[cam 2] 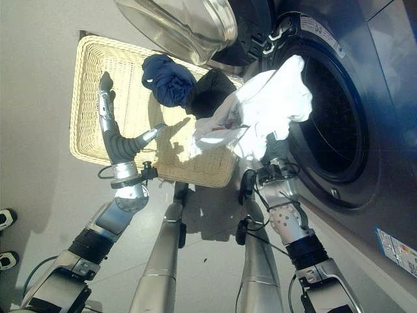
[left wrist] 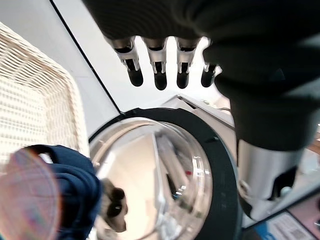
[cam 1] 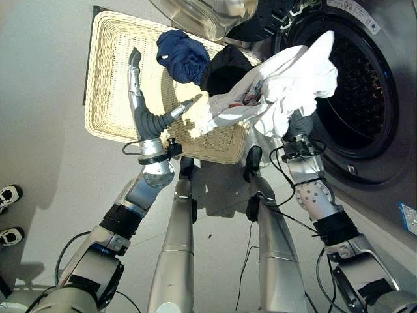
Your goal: Put the clothes into the washing machine.
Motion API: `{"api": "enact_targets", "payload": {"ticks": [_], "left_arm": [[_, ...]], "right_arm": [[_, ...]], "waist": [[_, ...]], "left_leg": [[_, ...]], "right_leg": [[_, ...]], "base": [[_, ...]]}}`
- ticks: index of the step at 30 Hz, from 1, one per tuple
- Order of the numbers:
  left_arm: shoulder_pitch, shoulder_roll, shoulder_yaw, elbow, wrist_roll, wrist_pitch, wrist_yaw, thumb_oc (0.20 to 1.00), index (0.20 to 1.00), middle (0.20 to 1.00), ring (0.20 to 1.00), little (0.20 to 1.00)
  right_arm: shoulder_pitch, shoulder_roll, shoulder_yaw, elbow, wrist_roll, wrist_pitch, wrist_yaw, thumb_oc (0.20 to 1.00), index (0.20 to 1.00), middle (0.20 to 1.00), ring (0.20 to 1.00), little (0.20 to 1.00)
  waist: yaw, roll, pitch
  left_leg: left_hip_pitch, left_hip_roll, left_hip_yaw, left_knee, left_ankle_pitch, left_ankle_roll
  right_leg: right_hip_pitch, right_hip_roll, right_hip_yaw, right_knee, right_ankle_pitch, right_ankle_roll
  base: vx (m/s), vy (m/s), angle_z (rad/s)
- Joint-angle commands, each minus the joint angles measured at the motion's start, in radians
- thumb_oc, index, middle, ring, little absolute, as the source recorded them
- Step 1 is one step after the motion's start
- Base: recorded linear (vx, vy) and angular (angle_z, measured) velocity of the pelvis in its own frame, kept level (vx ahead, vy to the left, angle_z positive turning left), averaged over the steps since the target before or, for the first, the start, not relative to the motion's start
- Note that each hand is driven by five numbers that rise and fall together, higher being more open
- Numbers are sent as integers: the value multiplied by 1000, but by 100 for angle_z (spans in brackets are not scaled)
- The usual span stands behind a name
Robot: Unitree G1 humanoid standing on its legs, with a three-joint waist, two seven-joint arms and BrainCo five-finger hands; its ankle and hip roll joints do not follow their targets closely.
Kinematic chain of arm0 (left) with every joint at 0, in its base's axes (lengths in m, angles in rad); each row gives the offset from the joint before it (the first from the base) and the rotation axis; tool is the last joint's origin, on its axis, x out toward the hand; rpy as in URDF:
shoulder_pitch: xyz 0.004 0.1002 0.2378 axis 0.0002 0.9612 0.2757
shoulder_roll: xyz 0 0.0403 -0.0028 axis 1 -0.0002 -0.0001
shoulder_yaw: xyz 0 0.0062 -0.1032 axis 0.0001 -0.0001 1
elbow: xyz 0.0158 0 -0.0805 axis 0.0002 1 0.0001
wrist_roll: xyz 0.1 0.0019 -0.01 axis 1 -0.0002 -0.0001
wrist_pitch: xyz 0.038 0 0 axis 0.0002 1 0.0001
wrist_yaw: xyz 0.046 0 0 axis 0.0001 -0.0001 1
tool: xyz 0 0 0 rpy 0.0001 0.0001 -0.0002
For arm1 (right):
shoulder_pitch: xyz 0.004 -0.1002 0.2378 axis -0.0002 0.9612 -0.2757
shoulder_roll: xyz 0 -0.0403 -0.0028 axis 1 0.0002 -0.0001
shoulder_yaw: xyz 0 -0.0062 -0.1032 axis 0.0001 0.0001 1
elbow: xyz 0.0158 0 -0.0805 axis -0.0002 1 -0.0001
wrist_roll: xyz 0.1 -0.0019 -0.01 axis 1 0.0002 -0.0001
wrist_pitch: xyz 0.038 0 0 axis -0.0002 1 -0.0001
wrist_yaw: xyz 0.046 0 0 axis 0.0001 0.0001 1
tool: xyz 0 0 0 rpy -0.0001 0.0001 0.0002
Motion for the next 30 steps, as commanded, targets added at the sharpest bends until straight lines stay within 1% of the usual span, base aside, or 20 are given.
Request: {"api": "enact_targets", "payload": {"ticks": [1, 2, 4, 5, 8, 11, 12, 15, 16, 17, 21, 22, 23, 24, 25, 26, 27, 28, 29, 30], "left_arm": [[-21, 18, 54, -36, -13, -18, 26, 1000, 1000, 1000, 1000, 1000], [-25, 23, 55, 0, -33, -8, 33, 1000, 1000, 1000, 1000, 1000], [-24, 26, 57, 18, -42, -9, 35, 1000, 1000, 1000, 1000, 1000], [-32, 32, 53, 65, -51, 1, 46, 1000, 1000, 1000, 1000, 1000], [-45, 39, 50, 109, -69, 24, 48, 1000, 1000, 1000, 1000, 1000], [-73, 53, 28, 220, -109, 41, 50, 1000, 1000, 1000, 1000, 1000], [-87, 54, 17, 262, -123, 43, 50, 1000, 1000, 1000, 1000, 1000], [-117, 59, -6, 333, -150, 46, 46, 1000, 1000, 1000, 1000, 1000], [-128, 62, -18, 359, -156, 47, 47, 1000, 1000, 1000, 1000, 1000], [-152, 69, -34, 387, -180, 53, 39, 1000, 1000, 1000, 1000, 1000], [-197, 83, -60, 445, -209, 68, 12, 1000, 1000, 1000, 1000, 1000], [-212, 88, -72, 475, -221, 68, -1, 1000, 1000, 1000, 1000, 1000], [-221, 96, -79, 489, -229, 68, -11, 1000, 1000, 1000, 1000, 1000], [-217, 102, -92, 497, -225, 63, -11, 1000, 1000, 1000, 1000, 1000], [-215, 105, -96, 497, -224, 61, -9, 1000, 1000, 1000, 1000, 1000], [-205, 112, -105, 489, -224, 57, -2, 1000, 1000, 1000, 1000, 1000], [-177, 125, -118, 476, -215, 46, 12, 1000, 1000, 1000, 1000, 1000], [-143, 137, -127, 459, -192, 38, 34, 1000, 1000, 1000, 1000, 1000], [-137, 139, -127, 456, -187, 37, 37, 1000, 1000, 1000, 1000, 1000], [-127, 145, -129, 451, -182, 36, 40, 1000, 1000, 1000, 1000, 1000]], "right_arm": [[-5, -8, -39, -131, 25, -99, 58, 200, 200, 200, 200, 200], [-2, -15, -63, -129, 36, -115, 63, 200, 200, 200, 200, 200], [0, -18, -74, -125, 43, -119, 66, 200, 200, 200, 200, 200], [-2, -27, -94, -107, 66, -127, 60, 200, 200, 200, 200, 200], [-9, -37, -110, -82, 72, -129, 38, 200, 200, 200, 200, 200], [-35, -67, -126, 19, 89, -81, -25, 200, 200, 200, 200, 200], [-54, -85, -124, 87, 90, -52, -47, 200, 200, 200, 200, 200], [-99, -123, -102, 222, 87, -4, -77, 200, 200, 200, 200, 200], [-120, -140, -91, 288, 89, 13, -86, 200, 200, 200, 200, 200], [-153, -161, -77, 374, 122, 51, -94, 200, 200, 200, 200, 200], [-232, -207, -48, 566, 179, 126, -139, 200, 200, 200, 200, 200], [-290, -242, -49, 687, 187, 158, -153, 200, 200, 200, 200, 200], [-339, -276, -50, 761, 201, 162, -176, 200, 200, 200, 200, 200], [-396, -322, -52, 820, 199, 145, -224, 200, 200, 200, 200, 200], [-418, -339, -49, 834, 200, 128, -249, 200, 200, 200, 200, 200], [-446, -370, -45, 845, 197, 93, -296, 200, 200, 200, 200, 200], [-487, -421, -39, 837, 170, 22, -394, 200, 200, 200, 200, 200], [-520, -475, -46, 815, 145, -71, -488, 200, 200, 200, 200, 200], [-522, -481, -48, 811, 136, -83, -502, 200, 200, 200, 200, 200], [-531, -501, -48, 802, 110, -116, -540, 200, 200, 200, 200, 200]], "waist": [[-16, 21, 7], [-22, 19, 7], [-23, 18, 7], [-27, 17, 7], [-31, 16, 7], [-37, 17, 7], [-37, 18, 7], [-35, 22, 7], [-33, 25, 7], [-30, 28, 7], [-22, 33, 7], [-17, 37, 7], [-12, 39, 7], [-6, 38, 7], [-5, 39, 7], [-1, 38, 7], [3, 34, 7], [5, 27, 7], [5, 27, 7], [6, 23, 7]], "left_leg": [[8, -114, 36, -88, 82, 101], [9, -112, 39, -86, 80, 101], [9, -110, 40, -85, 79, 100], [9, -107, 43, -83, 78, 99], [9, -104, 48, -81, 76, 97], [5, -97, 55, -79, 75, 92], [5, -96, 58, -80, 75, 91], [2, -93, 63, -85, 77, 89], [1, -92, 65, -87, 78, 86], [-1, -90, 66, -92, 81, 84], [-9, -90, 64, -86, 80, 80], [-12, -89, 60, -80, 75, 81], [-16, -89, 56, -74, 70, 82], [-20, -88, 51, -71, 67, 82], [-23, -87, 49, -70, 65, 82], [-27, -86, 46, -69, 63, 82], [-32, -86, 39, -70, 62, 81], [-33, -86, 30, -73, 58, 83], [-32, -85, 29, -74, 58, 83], [-32, -86, 26, -73, 56, 84]], "right_leg": [[19, 71, -76, 61, -28, 97], [20, 73, -75, 62, -29, 98], [20, 72, -74, 64, -30, 99], [21, 73, -74, 66, -31, 100], [22, 73, -75, 64, -32, 101], [17, 73, -73, 68, -31, 104], [17, 74, -74, 67, -30, 103], [13, 75, -76, 62, -28, 101], [12, 75, -77, 60, -28, 100], [9, 75, -78, 58, -28, 98], [3, 78, -77, 60, -28, 94], [1, 78, -77, 66, -30, 93], [-1, 79, -77, 69, -30, 94], [-1, 78, -81, 66, -28, 95], [-1, 78, -82, 63, -26, 95], [-2, 78, -85, 60, -25, 95], [-2, 80, -86, 51, -22, 94], [1, 84, -86, 47, -22, 95], [2, 84, -87, 47, -23, 95], [3, 86, -86, 46, -22, 95]], "base": [[0, 0, 0], [0, 0, 0], [0, 0, 0], [1, 6, -4], [0, 3, -1], [0, 0, 0], [0, 0, 0], [-5, 33, -1], [0, 0, 0], [0, 0, 0], [0, 0, 0], [0, 0, 0], [0, -33, -2], [0, -37, -5], [-5, -41, -5], [-12, -36, -2], [-22, -39, 0], [0, 0, 0], [0, 0, 0], [0, 0, 0]]}}
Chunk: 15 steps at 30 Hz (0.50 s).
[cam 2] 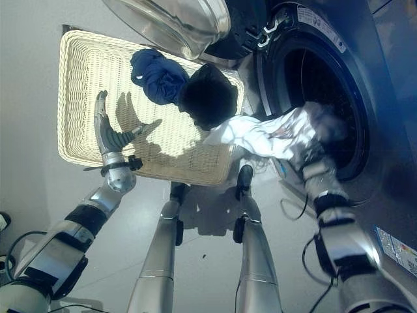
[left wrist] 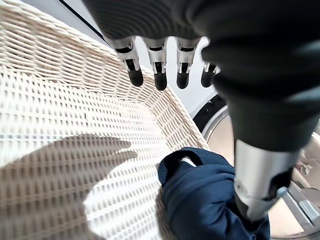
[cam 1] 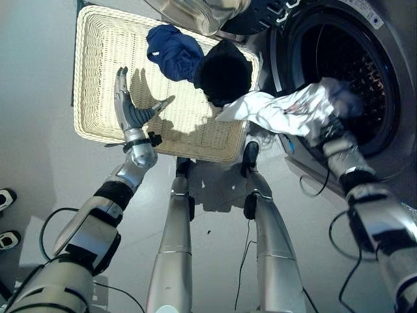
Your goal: Put the clothes into the washing machine.
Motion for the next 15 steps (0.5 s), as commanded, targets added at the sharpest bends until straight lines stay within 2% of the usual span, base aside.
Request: {"api": "enact_targets", "payload": {"ticks": [1, 2, 3, 6, 9, 13, 15], "left_arm": [[87, 43, 42, -54, 47, -40, 67, 1000, 1000, 1000, 1000, 1000], [100, 53, 43, -59, 58, -42, 70, 1000, 1000, 1000, 1000, 1000], [125, 83, 53, -63, 91, -45, 64, 1000, 1000, 1000, 1000, 1000], [141, 106, 57, -66, 111, -45, 58, 1000, 1000, 1000, 1000, 1000], [153, 128, 65, -67, 135, -48, 49, 1000, 1000, 1000, 1000, 1000], [137, 159, 54, -46, 177, -68, 30, 1000, 1000, 1000, 1000, 1000], [119, 169, 32, -35, 218, -76, 31, 1000, 1000, 1000, 1000, 1000]], "right_arm": [[-11, -223, -3, -117, -102, -279, -255, 200, 200, 200, 200, 200], [-14, -242, -11, -132, -125, -301, -293, 200, 200, 200, 200, 200], [-8, -295, -39, -169, -204, -370, -425, 200, 200, 200, 200, 200], [15, -342, -74, -202, -268, -394, -544, 200, 200, 200, 200, 200], [57, -387, -114, -208, -336, -381, -648, 200, 200, 200, 200, 200], [79, -426, -123, -157, -355, -350, -682, 200, 200, 200, 200, 200], [77, -432, -107, -119, -355, -314, -682, 200, 200, 200, 200, 200]], "waist": [[-1, 22, 1], [-3, 17, 1], [-9, 0, 1], [-14, -17, 1], [-19, -35, 1], [-17, -41, 1], [-14, -38, 1]], "left_leg": [[44, -96, 25, -137, 76, 84], [46, -95, 23, -138, 75, 84], [54, -93, 20, -135, 68, 88], [63, -90, 16, -139, 65, 93], [78, -89, 13, -146, 61, 99], [83, -96, 5, -148, 62, 104], [86, -101, 1, -152, 64, 106]], "right_leg": [[18, 72, -81, 109, -64, 99], [22, 75, -80, 105, -63, 100], [35, 80, -78, 97, -61, 101], [48, 85, -77, 89, -58, 103], [68, 92, -76, 77, -58, 104], [77, 91, -80, 71, -57, 104], [81, 91, -81, 63, -57, 104]], "base": [[0, 0, 0], [0, 0, 0], [0, 0, 0], [0, 0, 0], [0, 0, 0], [0, 0, 0], [0, 0, 0]]}}
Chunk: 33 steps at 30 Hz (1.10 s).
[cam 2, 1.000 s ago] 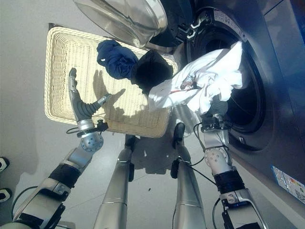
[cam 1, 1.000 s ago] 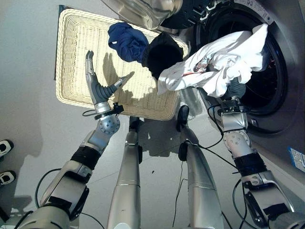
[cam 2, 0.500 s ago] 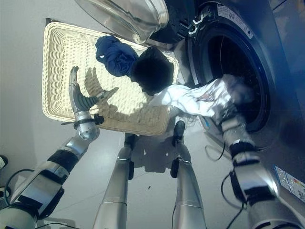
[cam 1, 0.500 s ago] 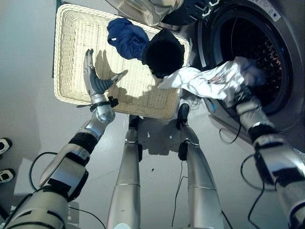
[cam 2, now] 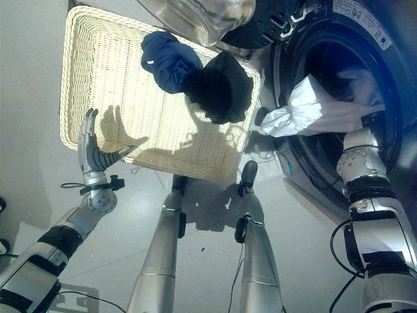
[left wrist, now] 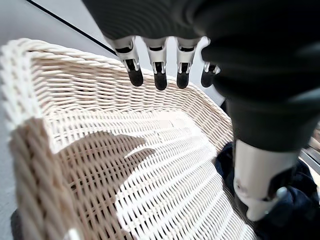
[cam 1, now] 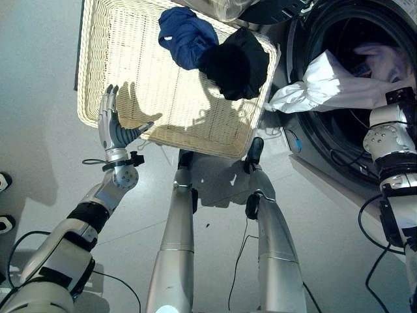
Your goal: Put the clothes into the washing machine.
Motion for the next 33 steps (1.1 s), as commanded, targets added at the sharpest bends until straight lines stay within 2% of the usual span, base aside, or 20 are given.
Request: {"api": "enact_targets", "payload": {"ticks": [1, 2, 3, 4, 5, 8, 9, 11, 12, 13, 16, 17, 18, 21, 24, 27, 30, 31, 33], "left_arm": [[-14, 30, 21, 7, 82, -52, 17, 1000, 1000, 1000, 1000, 1000], [-37, 33, 2, 15, 108, -52, 31, 1000, 1000, 1000, 1000, 1000], [-48, 33, -16, 20, 128, -50, 41, 1000, 1000, 1000, 1000, 1000], [-76, 37, -31, 26, 147, -47, 44, 1000, 1000, 1000, 1000, 1000], [-83, 37, -40, 29, 150, -46, 44, 1000, 1000, 1000, 1000, 1000], [-177, 44, -102, 47, 168, -26, 45, 1000, 1000, 1000, 1000, 1000], [-250, 50, -152, 67, 179, -9, 41, 1000, 1000, 1000, 1000, 1000], [-265, 48, -157, 71, 191, -3, 40, 1000, 1000, 1000, 1000, 1000], [-326, 48, -202, 82, 184, 15, 29, 1000, 1000, 1000, 1000, 1000], [-367, 46, -228, 87, 184, 33, 18, 1000, 1000, 1000, 1000, 1000], [-485, 53, -290, 133, 158, 44, -12, 1000, 1000, 1000, 1000, 1000], [-542, 55, -310, 142, 145, 51, -27, 1000, 1000, 1000, 1000, 1000], [-542, 55, -310, 142, 145, 51, -27, 1000, 1000, 1000, 1000, 1000], [-578, 47, -310, 140, 159, 65, -41, 1000, 1000, 1000, 1000, 1000], [-582, 40, -309, 145, 163, 70, -42, 1000, 1000, 1000, 1000, 1000], [-574, 15, -285, 155, 170, 72, -36, 1000, 1000, 1000, 1000, 1000], [-571, 10, -280, 155, 175, 74, -33, 1000, 1000, 1000, 1000, 1000], [-558, -4, -264, 154, 191, 82, -23, 1000, 1000, 1000, 1000, 1000], [-548, -11, -254, 152, 200, 87, -19, 1000, 1000, 1000, 1000, 1000]], "right_arm": [[12, -351, -75, 9, -82, -51, -24, 200, 200, 200, 200, 200], [-3, -352, -57, 43, -82, -25, -19, 539, 539, 539, 539, 539], [-12, -350, -36, 72, -83, -12, -17, 721, 721, 721, 721, 721], [-23, -342, -24, 101, -84, 34, 6, 1000, 1000, 1000, 1000, 1000], [-22, -339, -14, 119, -86, 52, 14, 1000, 1000, 1000, 1000, 1000], [-58, -324, 77, 227, -194, 277, 84, 1000, 1000, 1000, 1000, 1000], [-98, -315, 173, 268, -431, 453, 28, 1000, 1000, 1000, 1000, 1000], [-118, -313, 214, 283, -552, 541, 52, 1000, 1000, 1000, 1000, 1000], [-169, -308, 322, 304, -715, 652, 92, 1000, 1000, 1000, 1000, 1000], [-203, -308, 387, 303, -757, 683, 85, 1000, 1000, 1000, 1000, 1000], [-332, -275, 521, 272, -776, 675, 79, 1000, 1000, 1000, 1000, 1000], [-383, -244, 560, 235, -822, 639, 81, 1000, 1000, 1000, 1000, 1000], [-383, -244, 560, 235, -822, 639, 81, 1000, 1000, 1000, 1000, 1000], [-405, -212, 587, 159, -888, 578, 92, 1000, 1000, 1000, 1000, 1000], [-393, -189, 589, 109, -918, 563, 97, 1000, 1000, 1000, 1000, 1000], [-346, -144, 582, 19, -970, 507, 124, 1000, 1000, 1000, 1000, 1000], [-332, -132, 574, 9, -989, 498, 133, 1000, 1000, 1000, 1000, 1000], [-281, -107, 563, -45, -1013, 469, 177, 1000, 1000, 1000, 1000, 1000], [-255, -91, 558, -75, -1035, 474, 199, 1000, 1000, 1000, 1000, 1000]], "waist": [[-23, -18, -14], [-22, -14, -14], [-19, -9, -14], [-21, -5, -14], [-20, -2, -14], [-20, 4, -14], [-20, 3, -14], [-22, 4, -14], [-21, 4, -14], [-20, 2, -14], [-30, 4, -14], [-35, 7, -14], [-35, 7, -14], [-43, 9, -14], [-45, 10, -14], [-52, 19, -14], [-53, 21, -14], [-54, 25, -14], [-55, 24, -14]], "left_leg": [[135, -95, 6, -213, 88, 89], [128, -102, 4, -216, 97, 91], [138, -103, 4, -215, 88, 92], [127, -105, 4, -215, 97, 91], [136, -104, 6, -213, 89, 91], [131, -105, 13, -212, 91, 93], [122, -106, 14, -209, 92, 96], [121, -104, 17, -210, 92, 96], [113, -103, 15, -212, 99, 98], [107, -102, 16, -212, 102, 98], [94, -101, 23, -204, 100, 93], [94, -101, 28, -219, 98, 91], [94, -101, 28, -219, 98, 91], [81, -101, 35, -225, 100, 89], [79, -102, 39, -228, 100, 88], [73, -100, 51, -231, 98, 83], [70, -100, 53, -230, 98, 82], [64, -97, 56, -233, 99, 80], [70, -96, 59, -233, 94, 79]], "right_leg": [[85, 92, -82, 88, -91, 101], [79, 92, -82, 82, -84, 98], [86, 94, -80, 85, -94, 98], [75, 92, -80, 83, -86, 97], [83, 92, -79, 86, -94, 98], [82, 92, -77, 84, -94, 98], [74, 94, -75, 83, -88, 100], [74, 92, -78, 82, -87, 101], [68, 92, -79, 85, -83, 101], [64, 92, -78, 86, -81, 101], [50, 94, -76, 89, -85, 101], [46, 94, -74, 78, -87, 103], [46, 94, -74, 78, -87, 103], [30, 92, -74, 73, -86, 104], [25, 91, -75, 74, -87, 104], [11, 86, -75, 78, -96, 102], [7, 86, -75, 82, -98, 102], [-4, 82, -74, 90, -103, 101], [0, 83, -73, 92, -109, 101]], "base": [[0, 0, 0], [0, 0, 0], [0, 36, 1], [0, 0, 0], [2, 37, 2], [-12, 2, 4], [-20, -23, 7], [-18, -39, 5], [-20, -56, 2], [-23, -57, 1], [-24, 20, 6], [-40, 51, 7], [-50, 65, 0], [-23, 20, -6], [-6, 19, -5], [-8, 53, 0], [-11, 22, -3], [0, 0, 0], [0, 0, 0]]}}
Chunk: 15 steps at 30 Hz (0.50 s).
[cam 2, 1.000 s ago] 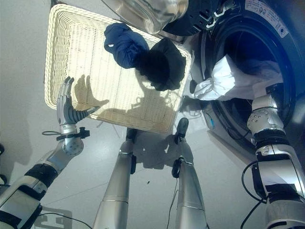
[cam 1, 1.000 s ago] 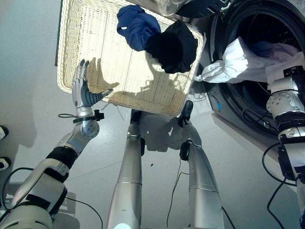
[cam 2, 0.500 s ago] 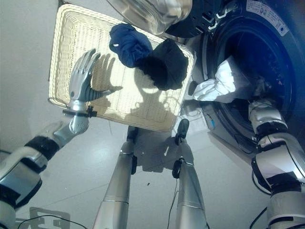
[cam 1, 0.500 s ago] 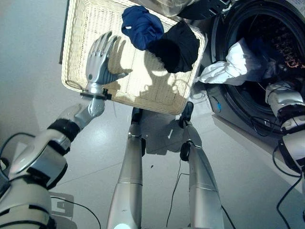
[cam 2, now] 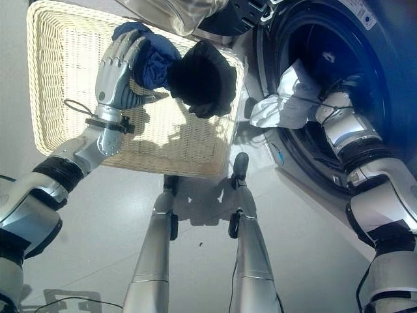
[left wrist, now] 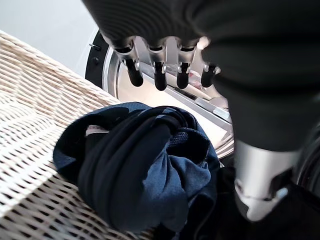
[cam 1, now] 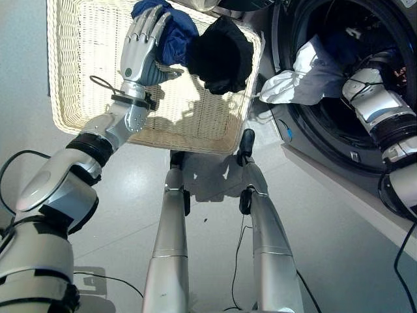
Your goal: Put the clothes into the washing machine.
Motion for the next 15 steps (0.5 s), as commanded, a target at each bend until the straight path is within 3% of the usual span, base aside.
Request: {"api": "enact_targets", "payload": {"ticks": [1, 5, 9, 15], "left_arm": [[7, -37, 95, -12, 32, 6, 46, 1000, 1000, 1000, 1000, 1000], [6, -37, 113, -18, 25, 16, 52, 1000, 1000, 1000, 1000, 1000], [12, -56, 141, -7, 32, 19, 67, 1000, 1000, 1000, 1000, 1000], [-1, -79, 144, 22, 37, 8, 86, 1000, 1000, 1000, 1000, 1000]], "right_arm": [[39, -19, 7, -63, -90, -29, 67, 1000, 1000, 1000, 1000, 1000], [85, -6, -1, -132, -130, -10, 117, 1000, 1000, 1000, 1000, 1000], [158, 40, -6, -134, -203, -35, 198, 1000, 1000, 1000, 1000, 1000], [175, 88, 11, -68, -251, -65, 238, 1000, 1000, 1000, 1000, 1000]], "waist": [[17, 25, -11], [9, 23, -11], [5, 23, -11], [3, 30, -11]], "left_leg": [[75, -79, 47, -179, 62, 72], [65, -78, 51, -185, 71, 70], [67, -71, 58, -191, 72, 64], [54, -71, 59, -198, 86, 58]], "right_leg": [[21, 97, -97, 119, -128, 79], [9, 97, -97, 118, -124, 78], [5, 96, -95, 124, -127, 81], [-11, 97, -92, 120, -118, 81]], "base": [[0, 0, 0], [-11, 4, 2], [-3, -1, -1], [0, 0, 0]]}}
